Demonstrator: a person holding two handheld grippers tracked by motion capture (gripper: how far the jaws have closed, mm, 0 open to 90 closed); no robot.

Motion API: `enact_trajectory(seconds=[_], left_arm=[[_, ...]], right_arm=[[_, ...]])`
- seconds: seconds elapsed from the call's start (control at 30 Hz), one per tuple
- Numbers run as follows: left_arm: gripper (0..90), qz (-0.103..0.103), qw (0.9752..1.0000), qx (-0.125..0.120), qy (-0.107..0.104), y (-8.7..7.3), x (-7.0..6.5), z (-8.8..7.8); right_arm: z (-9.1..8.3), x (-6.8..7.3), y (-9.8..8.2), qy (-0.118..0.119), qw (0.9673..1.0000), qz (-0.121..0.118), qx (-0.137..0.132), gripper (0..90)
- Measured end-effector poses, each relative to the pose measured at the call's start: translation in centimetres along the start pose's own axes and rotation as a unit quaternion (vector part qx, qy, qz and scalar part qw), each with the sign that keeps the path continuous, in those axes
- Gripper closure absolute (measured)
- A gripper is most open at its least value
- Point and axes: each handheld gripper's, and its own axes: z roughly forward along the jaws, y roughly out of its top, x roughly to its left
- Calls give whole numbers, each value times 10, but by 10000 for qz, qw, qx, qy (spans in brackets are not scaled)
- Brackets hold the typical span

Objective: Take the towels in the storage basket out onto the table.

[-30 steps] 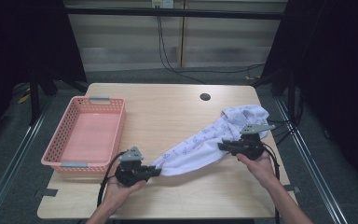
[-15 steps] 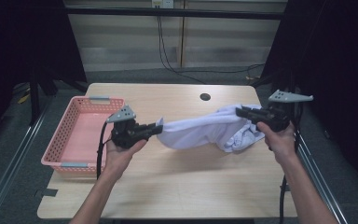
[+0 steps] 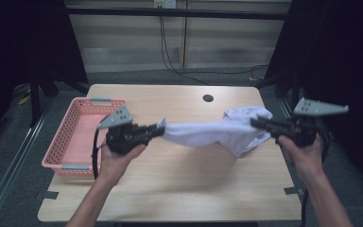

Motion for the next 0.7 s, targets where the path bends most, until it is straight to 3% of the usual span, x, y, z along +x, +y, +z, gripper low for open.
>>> enact_trajectory(seconds=[0.1, 0.2, 0.33, 0.43, 0.5, 0.57, 0.63, 0.7], left_arm=[[811, -189, 9993, 269, -156, -45, -11, -7], [803, -368, 9976, 520, -285, -82, -27, -19], [775, -449, 9921, 1101, -392, -115, -42, -32], [654, -606, 9908, 1179, -279, -128, -40, -40], [608, -697, 9911, 1096, -290, -126, -35, -41], [592, -462, 9916, 1192, -207, -119, -30, -37], [598, -588, 9904, 1227, -232, -115, -21, -25], [612, -464, 9891, 1389, -167, -112, -10, -6]], right_arm=[[-1, 15, -47, 302, 9986, 248, 352, 831], [-5, 40, -87, 533, 9956, 364, 675, 831], [-12, 73, -127, 775, 9899, 355, 1134, 789], [-17, 82, -145, 797, 9879, 446, 1254, 629], [-21, 78, -148, 691, 9888, 466, 1234, 570], [-23, 67, -146, 568, 9916, 537, 1027, 562], [-22, 53, -144, 422, 9926, 576, 985, 564], [-14, 37, -144, 72, 9923, 484, 1141, 584]])
